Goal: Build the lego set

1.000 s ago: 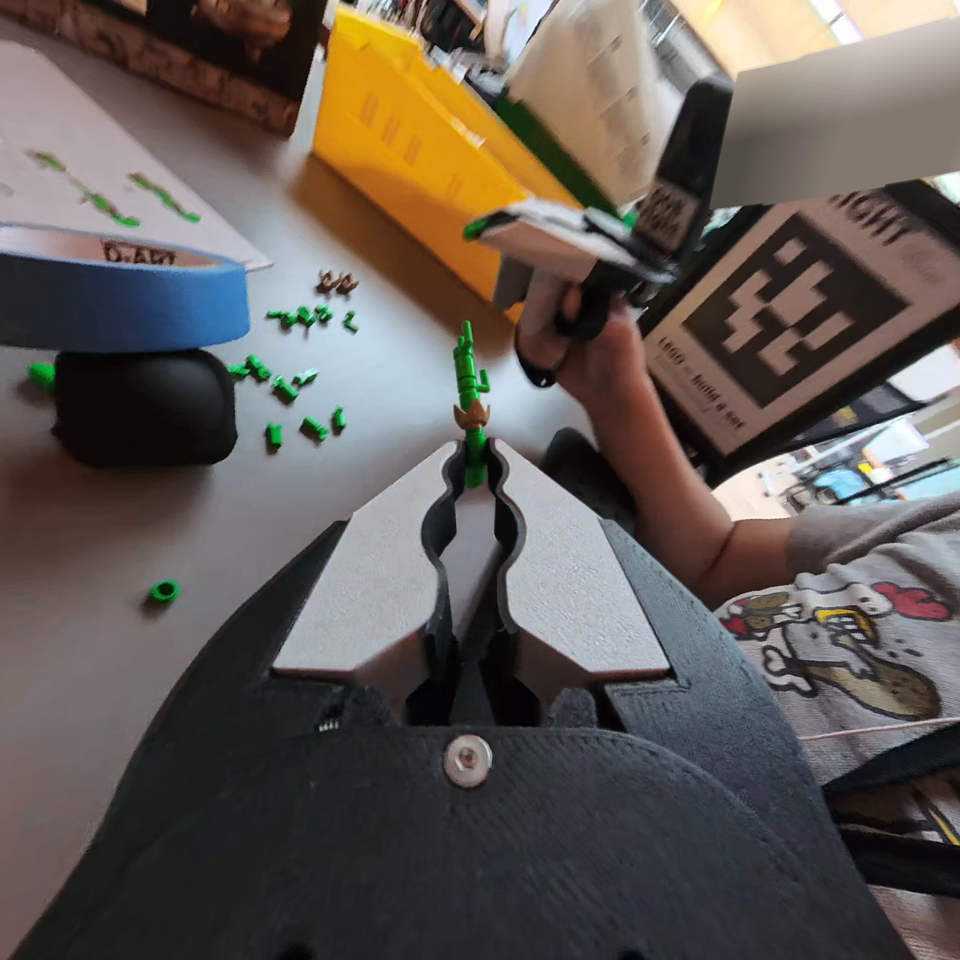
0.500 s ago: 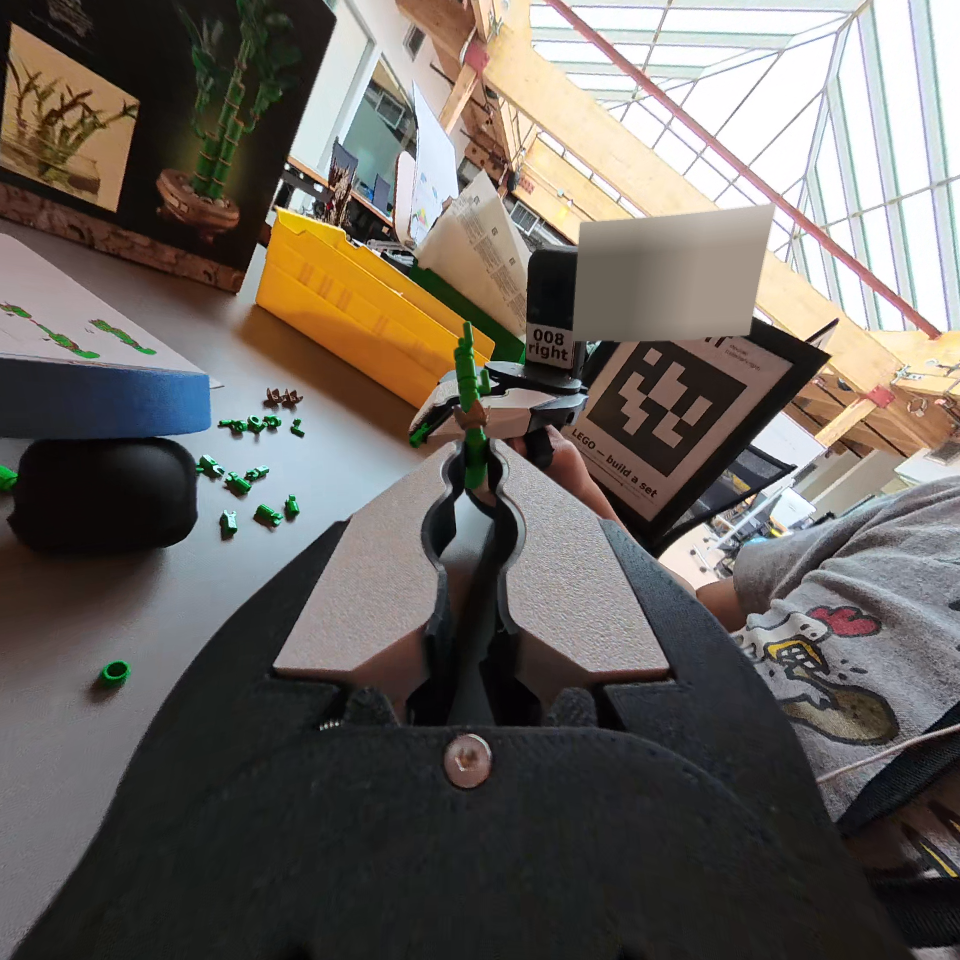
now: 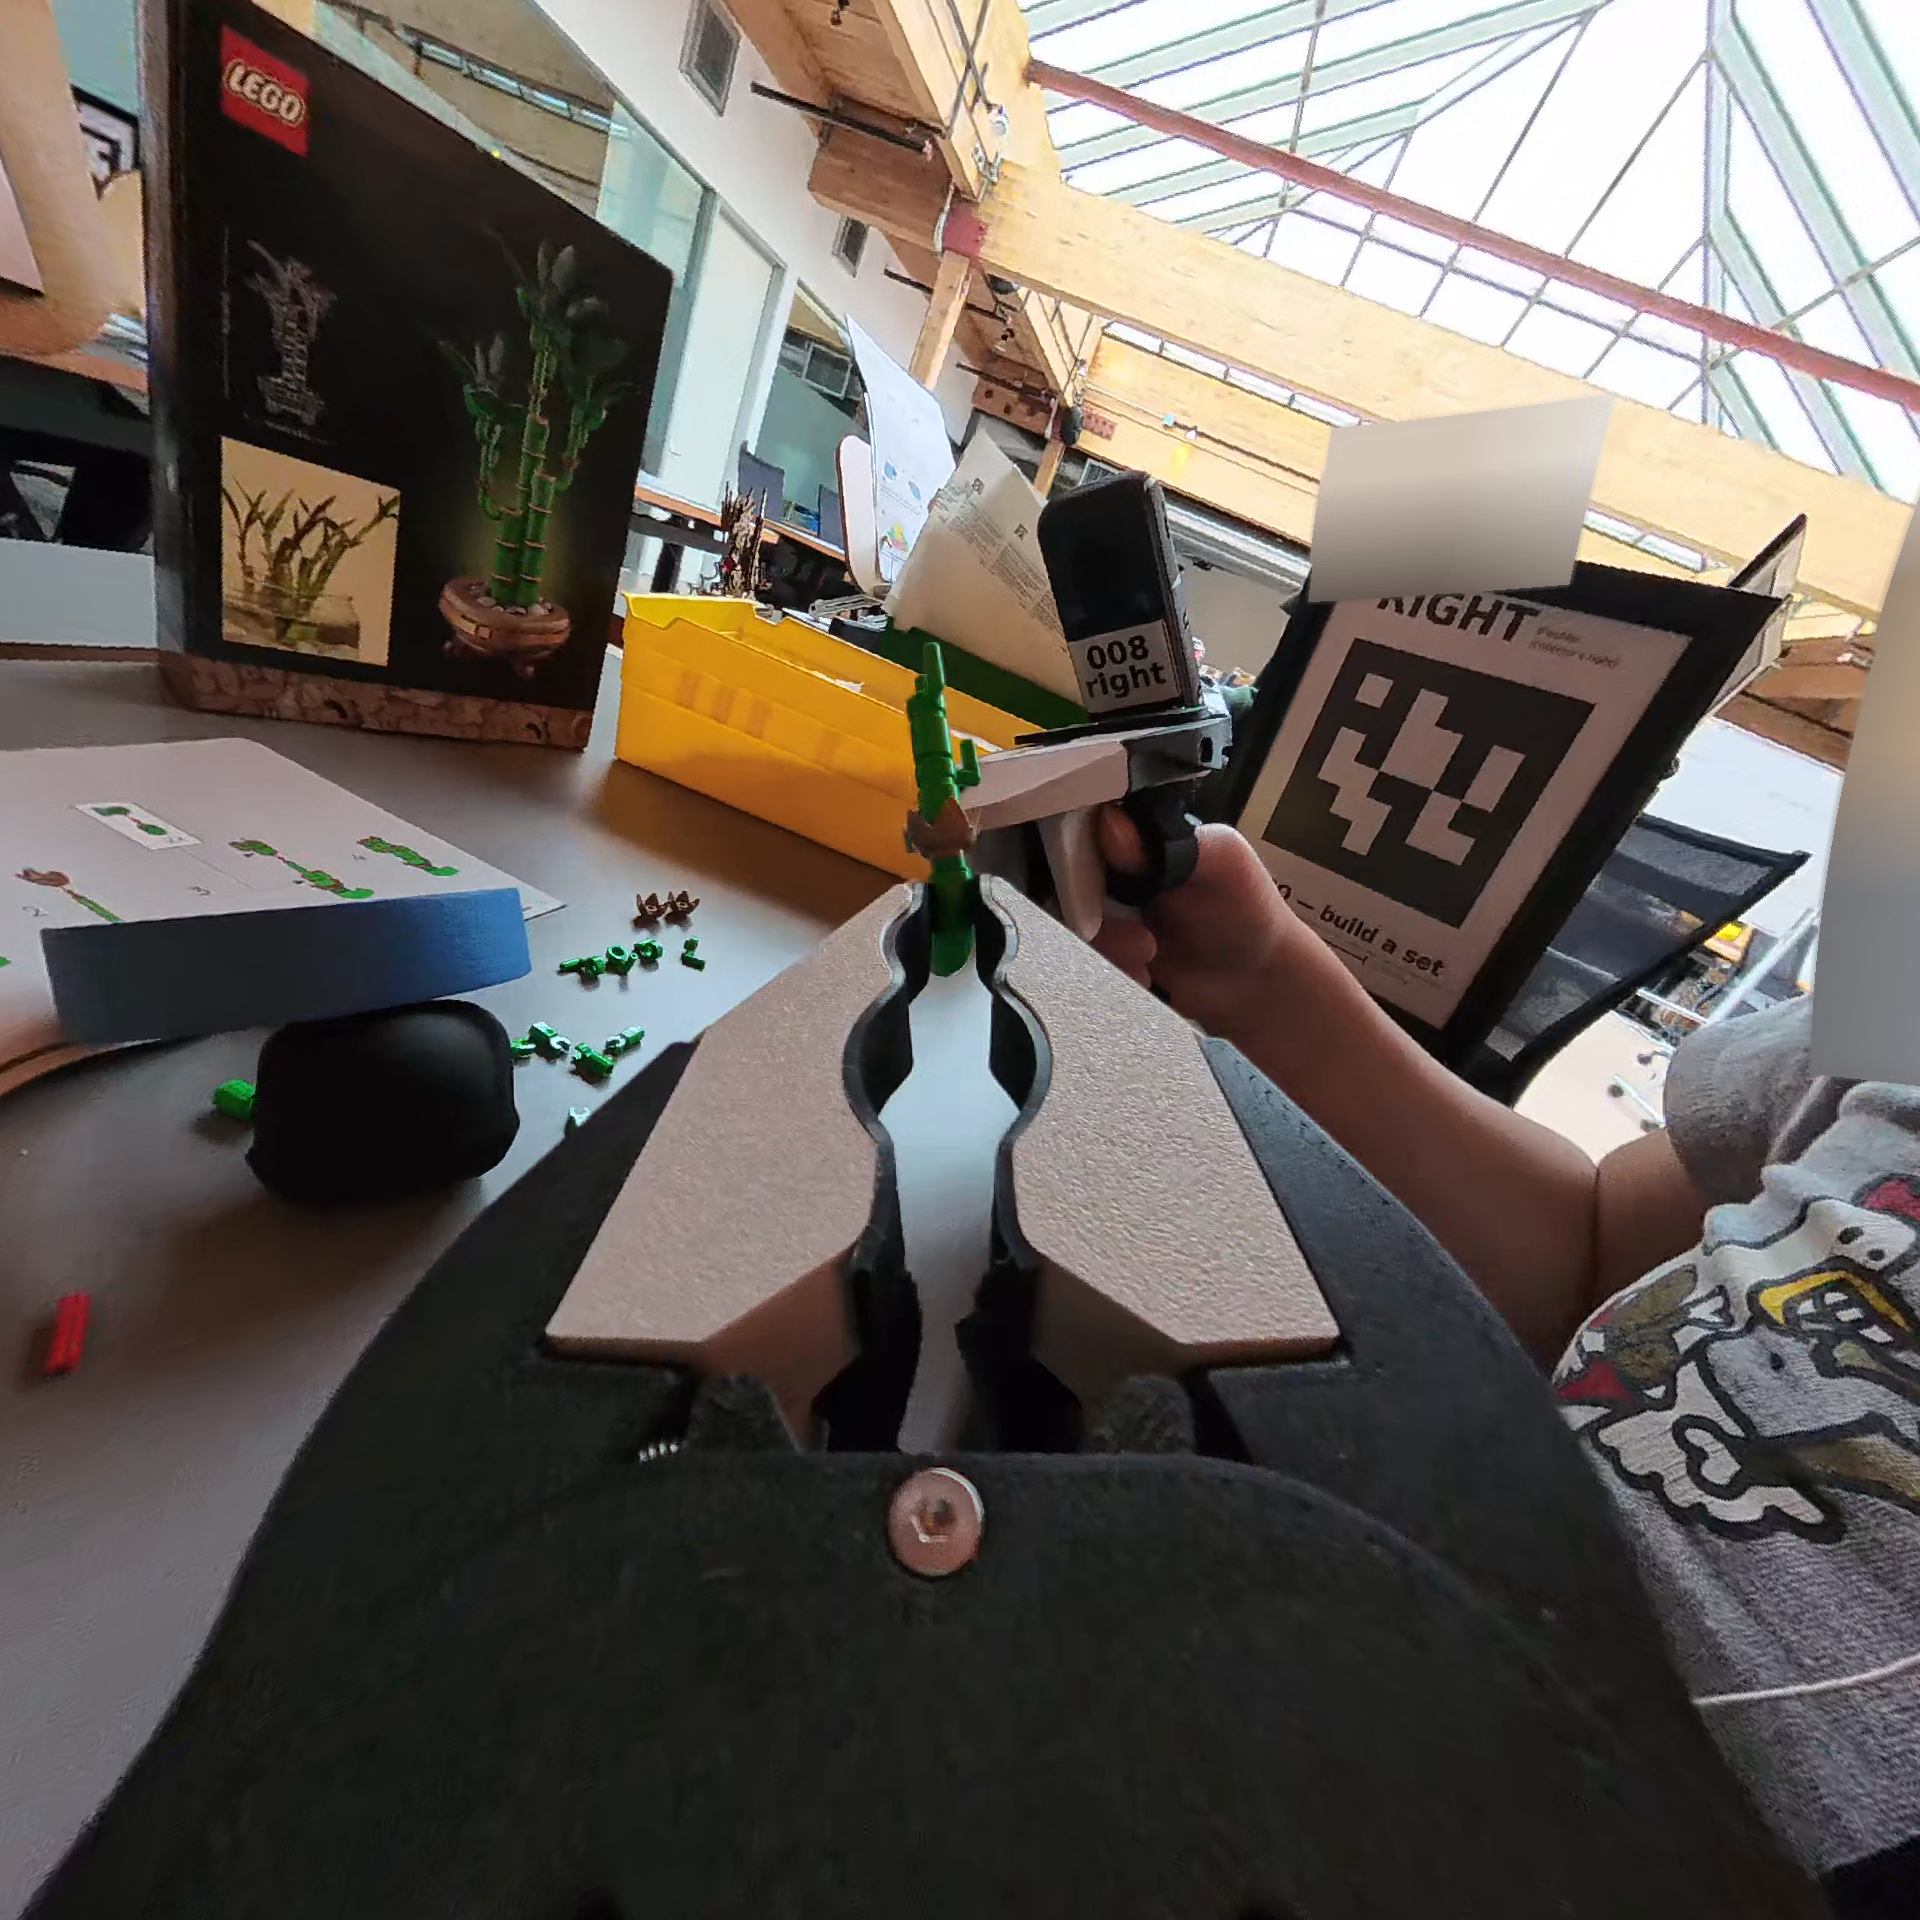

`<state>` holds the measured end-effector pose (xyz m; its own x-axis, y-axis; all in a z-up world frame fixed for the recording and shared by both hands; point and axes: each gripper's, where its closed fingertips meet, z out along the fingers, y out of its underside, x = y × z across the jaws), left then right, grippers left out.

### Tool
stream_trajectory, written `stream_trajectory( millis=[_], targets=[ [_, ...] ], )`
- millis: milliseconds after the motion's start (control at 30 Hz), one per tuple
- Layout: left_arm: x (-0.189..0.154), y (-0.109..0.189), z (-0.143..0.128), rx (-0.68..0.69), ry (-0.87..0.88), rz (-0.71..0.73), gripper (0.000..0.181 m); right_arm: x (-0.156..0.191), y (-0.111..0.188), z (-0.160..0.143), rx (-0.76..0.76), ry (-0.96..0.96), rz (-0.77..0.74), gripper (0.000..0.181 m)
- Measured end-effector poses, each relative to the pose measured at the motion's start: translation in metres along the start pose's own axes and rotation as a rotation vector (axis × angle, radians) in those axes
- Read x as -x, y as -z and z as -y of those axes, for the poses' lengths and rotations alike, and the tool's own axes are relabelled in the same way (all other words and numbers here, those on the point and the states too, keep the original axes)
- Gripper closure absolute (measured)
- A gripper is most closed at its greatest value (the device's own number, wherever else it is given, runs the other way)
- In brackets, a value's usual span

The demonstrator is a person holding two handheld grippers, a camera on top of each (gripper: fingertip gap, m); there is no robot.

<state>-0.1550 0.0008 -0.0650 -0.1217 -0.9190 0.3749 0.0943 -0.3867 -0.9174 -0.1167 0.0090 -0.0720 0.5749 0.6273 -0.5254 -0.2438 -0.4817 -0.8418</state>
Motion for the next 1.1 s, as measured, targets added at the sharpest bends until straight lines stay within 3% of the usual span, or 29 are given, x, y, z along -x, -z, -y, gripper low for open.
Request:
stream_trajectory(
  millis=[833, 1100],
  targets=[
    [0.008, 0.003, 0.008, -0.071, 0.021, 0.015, 0.177, 0.014, -0.011, 0.002, -0.038, -0.001, 0.093, 0.178],
    [0.018, 0.008, 0.012, -0.066, -0.118, 0.15, 0.176, 0.014, -0.014, 0.02, -0.036, -0.072, 0.118, 0.179]
  ],
)
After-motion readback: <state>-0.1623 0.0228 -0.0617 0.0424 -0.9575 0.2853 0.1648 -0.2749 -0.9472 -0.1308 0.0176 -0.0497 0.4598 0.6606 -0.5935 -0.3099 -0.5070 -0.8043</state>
